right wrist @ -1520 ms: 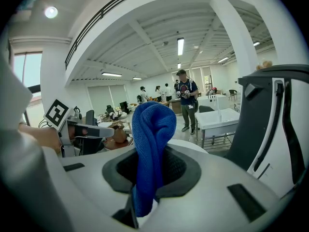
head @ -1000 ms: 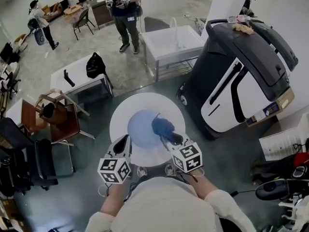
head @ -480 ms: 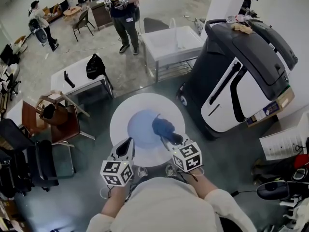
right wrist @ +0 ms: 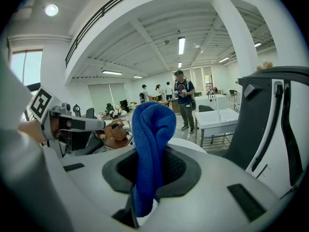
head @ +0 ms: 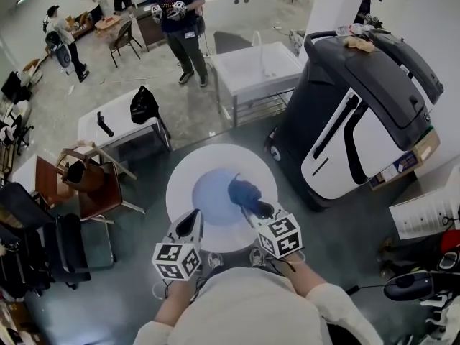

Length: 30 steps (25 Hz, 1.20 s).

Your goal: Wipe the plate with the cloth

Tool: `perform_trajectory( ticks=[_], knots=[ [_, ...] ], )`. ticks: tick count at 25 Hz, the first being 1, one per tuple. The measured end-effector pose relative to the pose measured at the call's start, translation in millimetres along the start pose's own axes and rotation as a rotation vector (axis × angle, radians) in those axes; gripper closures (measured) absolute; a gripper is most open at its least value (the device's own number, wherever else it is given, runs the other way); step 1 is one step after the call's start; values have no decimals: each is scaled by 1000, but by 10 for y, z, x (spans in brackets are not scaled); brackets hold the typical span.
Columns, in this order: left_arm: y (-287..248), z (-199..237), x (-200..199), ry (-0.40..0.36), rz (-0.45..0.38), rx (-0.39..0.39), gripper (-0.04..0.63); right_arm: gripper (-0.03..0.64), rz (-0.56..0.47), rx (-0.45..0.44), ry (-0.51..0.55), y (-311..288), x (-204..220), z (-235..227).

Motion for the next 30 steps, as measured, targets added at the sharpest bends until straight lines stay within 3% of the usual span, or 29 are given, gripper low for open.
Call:
perform_trajectory(
  ticks=[30],
  knots=[
    [-5,1,47,-3,18,2,561,528,20,7,13,22,55,30]
  ],
)
Point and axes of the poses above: the fingertips, and each gripper's own axes: y backward along the fingers, z to its left, x out of its underside, the point moved 10 cm from there along y, backward along the fingers, and after that the axes turned 13 degrees about -y, right-handed, at the moved point
